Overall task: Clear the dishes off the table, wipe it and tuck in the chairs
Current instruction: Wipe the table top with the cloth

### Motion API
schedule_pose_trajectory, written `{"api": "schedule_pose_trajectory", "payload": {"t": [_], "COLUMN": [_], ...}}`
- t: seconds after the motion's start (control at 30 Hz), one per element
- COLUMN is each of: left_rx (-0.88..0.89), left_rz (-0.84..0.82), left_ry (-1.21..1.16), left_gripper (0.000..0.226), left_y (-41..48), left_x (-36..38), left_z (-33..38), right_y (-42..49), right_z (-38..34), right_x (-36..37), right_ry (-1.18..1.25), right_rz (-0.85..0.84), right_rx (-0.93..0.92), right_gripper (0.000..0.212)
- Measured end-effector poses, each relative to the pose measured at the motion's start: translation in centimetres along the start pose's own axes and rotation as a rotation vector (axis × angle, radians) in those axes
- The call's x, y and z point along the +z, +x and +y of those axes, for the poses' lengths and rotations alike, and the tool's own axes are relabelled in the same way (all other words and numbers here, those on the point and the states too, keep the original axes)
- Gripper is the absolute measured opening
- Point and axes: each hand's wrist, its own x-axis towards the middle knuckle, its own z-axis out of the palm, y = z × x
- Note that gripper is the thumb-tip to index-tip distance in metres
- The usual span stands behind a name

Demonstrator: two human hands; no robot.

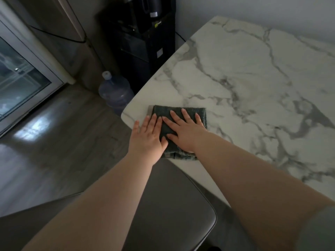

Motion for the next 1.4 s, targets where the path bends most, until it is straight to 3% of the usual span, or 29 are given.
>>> {"api": "schedule_pose_trajectory", "payload": {"t": [0.13, 0.27, 0.4, 0.77, 0.9, 1.1, 1.4], "left_rx": [-0.002, -0.017, 0.034, 0.161, 0.261, 0.172, 0.097], "left_rz": [-0.035, -0.08, -0.077, -0.091, -0.085, -0.023, -0.076], "left_ry": [-0.025, -0.222, -0.245, -0.252, -0.23, -0.198, -0.117], "left_gripper": [0.07, 0.073, 0.071, 0.072, 0.072, 0.075, 0.073], "left_y": [2.4, 3.1, 1.6, -5.1, -6.9, -4.0, 3.9], "left_x": [-0.6, -0.6, -0.2, -0.7, -0.4, -0.2, -1.7], "left_z": [-1.6, 0.1, 2.3, 16.9, 20.2, 17.7, 15.6], "right_y": [2.5, 2.0, -0.4, -14.1, -18.5, -14.2, -6.4], "right_z": [-0.9, -0.7, 0.8, 10.7, 12.1, 11.0, 13.5], "right_x": [-0.9, -0.4, 0.4, 4.5, 5.9, 4.2, 1.2], "right_ry": [-0.01, -0.005, 0.012, 0.065, 0.072, 0.101, 0.064], "right_rz": [-0.014, -0.005, 0.011, 0.003, 0.012, 0.038, 0.074], "right_rx": [-0.008, 0.012, 0.037, 0.131, 0.248, 0.211, 0.132], "right_gripper": [0.062, 0.062, 0.063, 0.064, 0.061, 0.06, 0.061]}}
